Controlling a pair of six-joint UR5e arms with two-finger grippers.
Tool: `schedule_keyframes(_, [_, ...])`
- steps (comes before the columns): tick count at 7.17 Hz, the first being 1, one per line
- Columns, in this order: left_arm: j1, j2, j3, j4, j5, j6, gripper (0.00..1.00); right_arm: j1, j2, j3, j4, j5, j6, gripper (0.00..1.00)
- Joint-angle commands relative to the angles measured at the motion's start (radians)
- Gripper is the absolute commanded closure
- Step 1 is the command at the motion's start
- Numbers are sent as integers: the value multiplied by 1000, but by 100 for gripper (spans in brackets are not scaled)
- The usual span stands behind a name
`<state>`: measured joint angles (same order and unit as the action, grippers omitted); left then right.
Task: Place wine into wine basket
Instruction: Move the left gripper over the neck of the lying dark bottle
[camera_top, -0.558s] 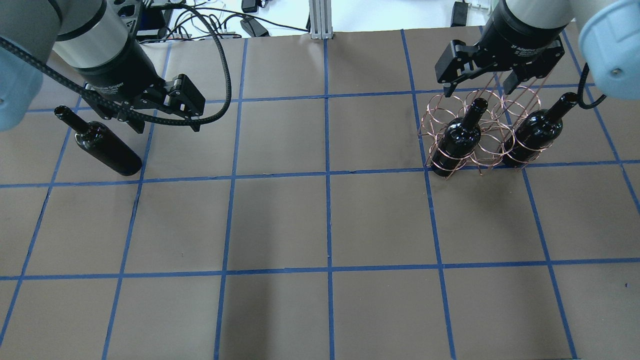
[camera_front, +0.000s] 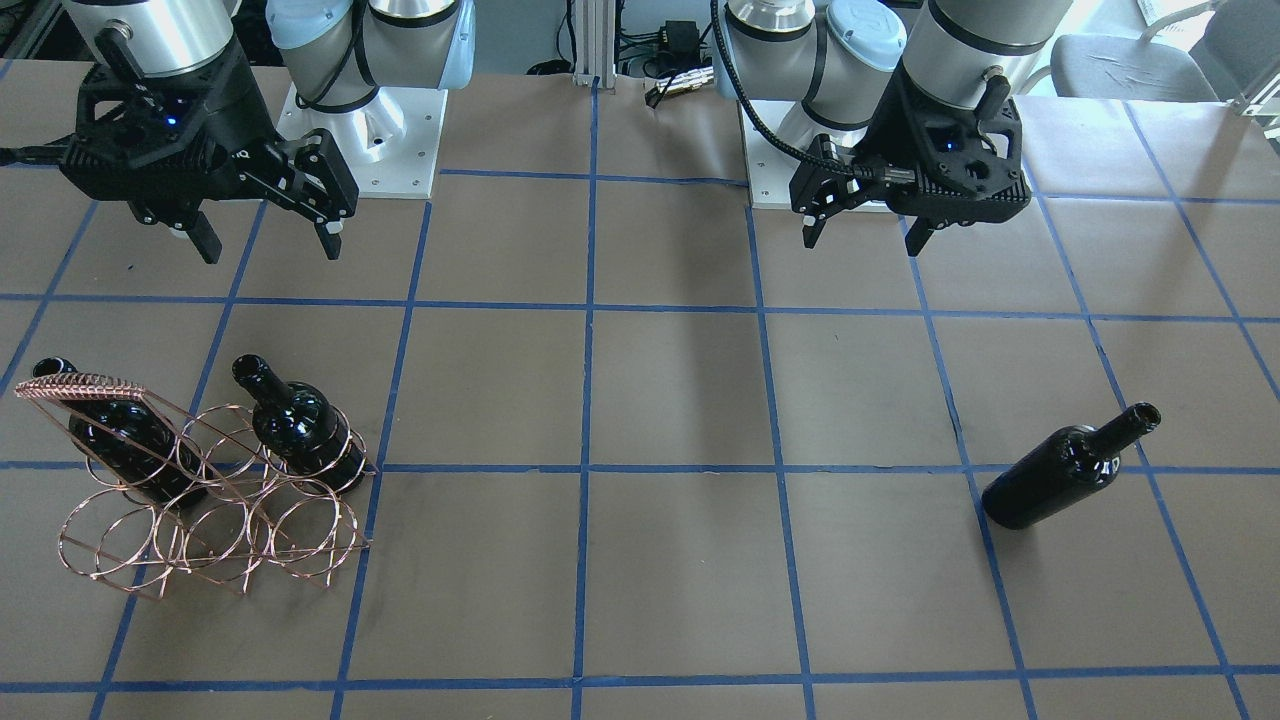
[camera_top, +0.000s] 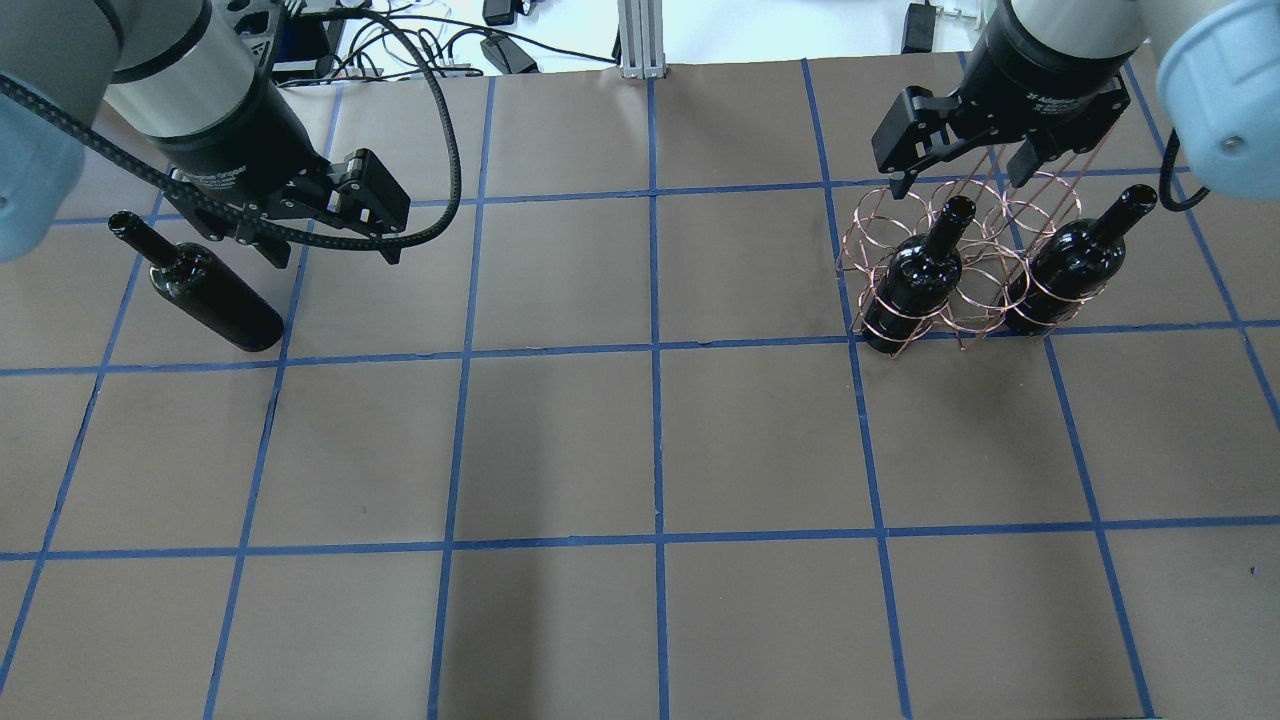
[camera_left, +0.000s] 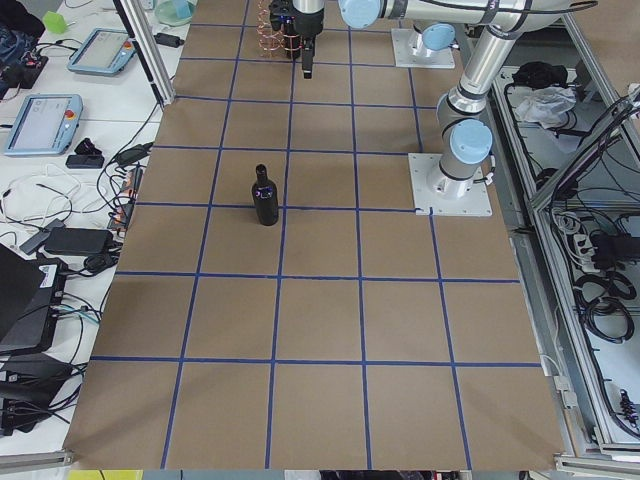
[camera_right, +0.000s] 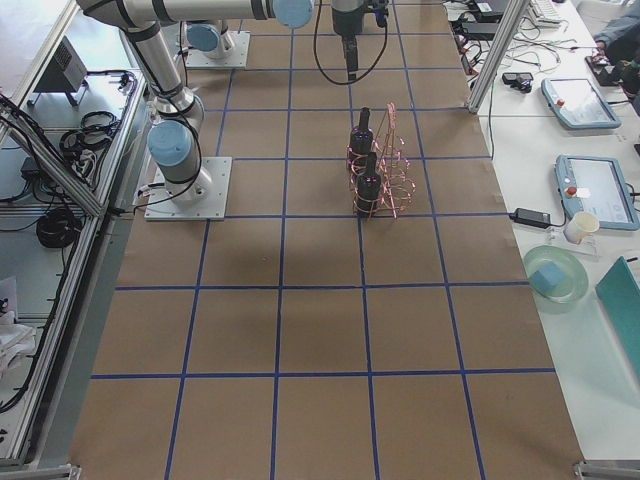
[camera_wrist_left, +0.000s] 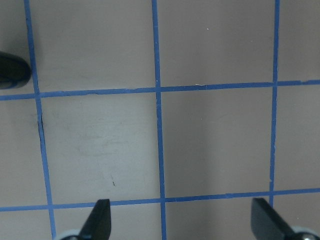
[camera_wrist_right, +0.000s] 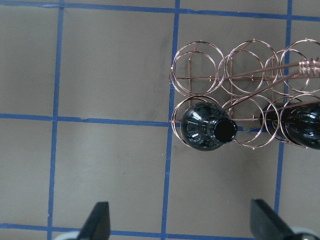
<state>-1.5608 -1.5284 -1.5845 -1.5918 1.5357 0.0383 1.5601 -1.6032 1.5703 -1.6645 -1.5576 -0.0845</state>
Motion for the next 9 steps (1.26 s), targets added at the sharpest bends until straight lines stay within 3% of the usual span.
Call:
schedule_keyframes(1, [8,-6,0,3,7,0,0,0,0,0,0,2,-15,0])
schedule_keyframes(5, [45,-10,0,13,0,6,0,0,2,2,2,10,-24,0])
schedule_keyframes(7, [79,-18,8,30,4,101,0,0,5,2,2,10,-24,0])
schedule_keyframes(9, [256,-71,46,55,-9,278,0,0,6,4,5,11,-23,0])
